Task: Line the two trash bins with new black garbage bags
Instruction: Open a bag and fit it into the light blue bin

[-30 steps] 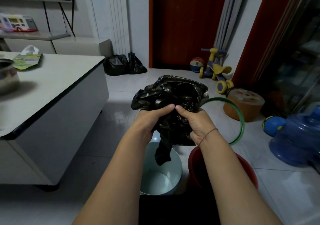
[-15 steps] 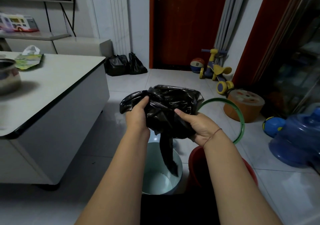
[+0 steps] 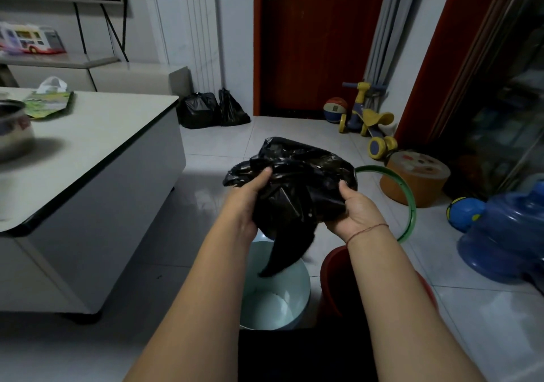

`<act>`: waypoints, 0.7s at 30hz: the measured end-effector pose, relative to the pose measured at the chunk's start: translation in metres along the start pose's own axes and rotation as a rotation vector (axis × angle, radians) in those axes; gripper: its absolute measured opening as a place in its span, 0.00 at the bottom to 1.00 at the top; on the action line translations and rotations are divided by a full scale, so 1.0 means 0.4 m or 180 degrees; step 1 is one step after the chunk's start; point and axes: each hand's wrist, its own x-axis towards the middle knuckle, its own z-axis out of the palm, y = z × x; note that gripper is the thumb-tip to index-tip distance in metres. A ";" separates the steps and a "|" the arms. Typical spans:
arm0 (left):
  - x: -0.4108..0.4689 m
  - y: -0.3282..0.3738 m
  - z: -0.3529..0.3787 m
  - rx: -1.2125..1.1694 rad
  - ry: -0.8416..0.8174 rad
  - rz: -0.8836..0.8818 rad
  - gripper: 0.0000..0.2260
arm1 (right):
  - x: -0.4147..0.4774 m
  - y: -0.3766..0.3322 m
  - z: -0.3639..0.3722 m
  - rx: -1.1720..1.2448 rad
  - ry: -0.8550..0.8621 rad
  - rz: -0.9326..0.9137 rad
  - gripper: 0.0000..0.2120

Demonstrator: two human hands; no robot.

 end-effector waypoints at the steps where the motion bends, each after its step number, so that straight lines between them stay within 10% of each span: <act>1: -0.001 -0.005 0.004 0.0042 -0.0054 -0.0024 0.13 | 0.005 0.002 -0.002 -0.0010 0.0083 -0.0024 0.14; 10: 0.048 0.029 -0.060 -0.1019 0.0469 -0.0099 0.17 | 0.026 -0.029 -0.054 -0.0872 0.0661 -0.0816 0.18; 16: 0.004 -0.008 -0.024 0.0705 -0.0551 -0.0137 0.30 | -0.018 0.020 0.015 -0.1417 -0.0412 -0.0594 0.29; 21: 0.001 -0.016 0.002 0.1076 -0.0221 0.0212 0.19 | -0.017 0.042 0.011 -0.1482 -0.0534 -0.0520 0.21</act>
